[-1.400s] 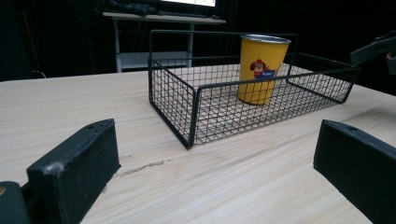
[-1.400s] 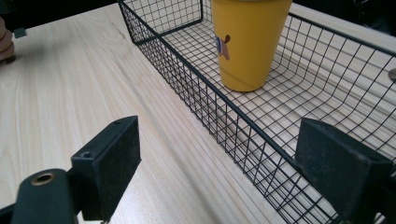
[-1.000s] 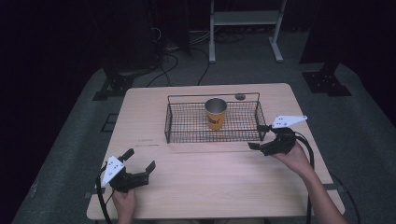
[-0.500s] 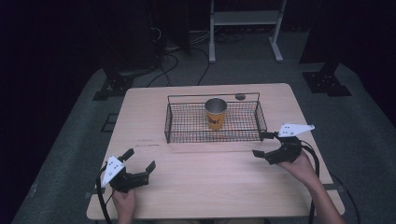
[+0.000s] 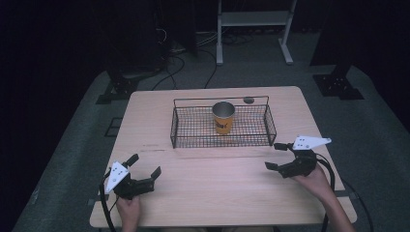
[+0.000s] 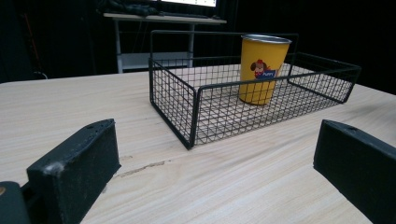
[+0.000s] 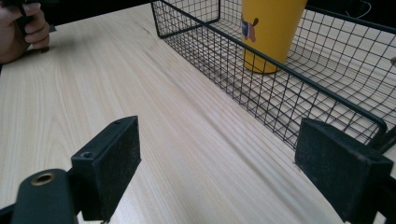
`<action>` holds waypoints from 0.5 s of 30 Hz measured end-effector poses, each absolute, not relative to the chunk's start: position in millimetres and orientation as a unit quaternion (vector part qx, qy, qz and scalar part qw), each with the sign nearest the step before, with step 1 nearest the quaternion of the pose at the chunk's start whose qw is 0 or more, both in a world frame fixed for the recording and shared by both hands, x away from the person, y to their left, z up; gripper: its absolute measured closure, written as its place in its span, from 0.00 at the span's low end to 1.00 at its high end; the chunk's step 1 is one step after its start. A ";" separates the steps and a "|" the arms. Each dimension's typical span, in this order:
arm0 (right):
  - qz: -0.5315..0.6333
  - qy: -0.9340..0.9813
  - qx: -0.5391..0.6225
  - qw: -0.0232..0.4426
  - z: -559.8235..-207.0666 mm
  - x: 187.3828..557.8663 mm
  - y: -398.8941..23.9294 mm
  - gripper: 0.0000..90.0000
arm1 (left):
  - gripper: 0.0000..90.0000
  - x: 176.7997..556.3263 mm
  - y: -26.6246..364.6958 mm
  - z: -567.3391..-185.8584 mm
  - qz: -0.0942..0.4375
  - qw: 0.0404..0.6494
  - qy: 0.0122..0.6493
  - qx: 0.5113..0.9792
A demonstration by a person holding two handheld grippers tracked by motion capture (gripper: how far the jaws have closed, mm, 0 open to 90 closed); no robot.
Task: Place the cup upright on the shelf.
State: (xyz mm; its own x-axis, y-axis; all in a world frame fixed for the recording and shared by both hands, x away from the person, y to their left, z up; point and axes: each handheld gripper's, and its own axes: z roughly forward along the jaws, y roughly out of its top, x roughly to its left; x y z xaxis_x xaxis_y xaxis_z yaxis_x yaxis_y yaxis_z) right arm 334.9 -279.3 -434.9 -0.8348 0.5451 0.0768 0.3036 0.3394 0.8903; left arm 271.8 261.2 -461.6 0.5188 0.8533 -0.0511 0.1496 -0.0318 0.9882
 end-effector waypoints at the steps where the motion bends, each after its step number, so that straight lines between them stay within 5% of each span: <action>1: 0.512 0.810 0.262 0.118 -435.7 334.1 -279.9 0.15 | 0.00 271.8 261.3 -461.6 0.304 0.579 0.385 0.651; 15: 0.515 0.803 0.274 0.122 -449.3 318.8 -288.6 0.15 | 0.00 271.4 260.8 -461.5 0.305 0.580 0.384 0.650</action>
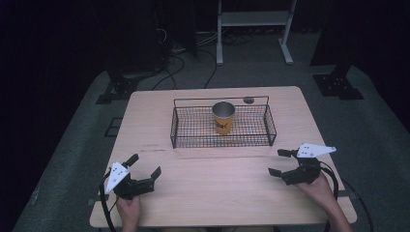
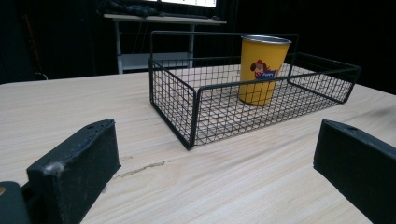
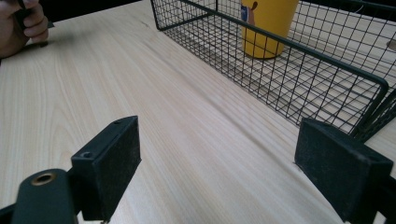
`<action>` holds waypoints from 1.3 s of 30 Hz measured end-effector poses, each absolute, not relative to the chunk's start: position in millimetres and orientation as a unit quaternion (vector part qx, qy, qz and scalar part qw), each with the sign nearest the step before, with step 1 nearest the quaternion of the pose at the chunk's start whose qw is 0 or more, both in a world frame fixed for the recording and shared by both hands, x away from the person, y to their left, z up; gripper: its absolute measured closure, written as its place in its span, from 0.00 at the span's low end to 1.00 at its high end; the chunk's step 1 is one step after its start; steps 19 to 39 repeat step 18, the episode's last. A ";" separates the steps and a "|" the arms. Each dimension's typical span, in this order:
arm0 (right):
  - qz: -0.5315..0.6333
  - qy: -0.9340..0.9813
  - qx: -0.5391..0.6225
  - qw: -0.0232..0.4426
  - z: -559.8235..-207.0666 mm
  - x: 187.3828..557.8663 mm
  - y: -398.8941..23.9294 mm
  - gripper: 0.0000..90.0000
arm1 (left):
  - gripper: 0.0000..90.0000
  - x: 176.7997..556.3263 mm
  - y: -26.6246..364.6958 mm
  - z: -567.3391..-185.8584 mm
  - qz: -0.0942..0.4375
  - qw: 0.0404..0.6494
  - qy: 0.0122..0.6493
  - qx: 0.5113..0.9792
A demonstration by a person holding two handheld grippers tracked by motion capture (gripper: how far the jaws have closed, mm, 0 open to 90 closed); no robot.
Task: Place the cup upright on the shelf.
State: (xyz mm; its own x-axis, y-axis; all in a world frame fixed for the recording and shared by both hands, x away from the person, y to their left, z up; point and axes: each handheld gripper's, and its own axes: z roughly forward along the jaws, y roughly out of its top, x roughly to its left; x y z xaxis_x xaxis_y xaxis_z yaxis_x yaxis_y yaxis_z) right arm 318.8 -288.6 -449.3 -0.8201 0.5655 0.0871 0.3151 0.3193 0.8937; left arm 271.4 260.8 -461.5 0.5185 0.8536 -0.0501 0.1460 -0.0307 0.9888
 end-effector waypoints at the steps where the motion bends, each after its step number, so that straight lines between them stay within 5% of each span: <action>1: 0.515 0.803 0.275 0.122 -450.4 317.8 -289.3 0.15 | 0.00 271.4 260.8 -461.5 0.305 0.580 0.385 0.650; 39: 0.533 0.782 0.293 0.137 -462.7 297.2 -297.8 0.15 | 0.00 271.6 260.7 -461.4 0.307 0.579 0.384 0.650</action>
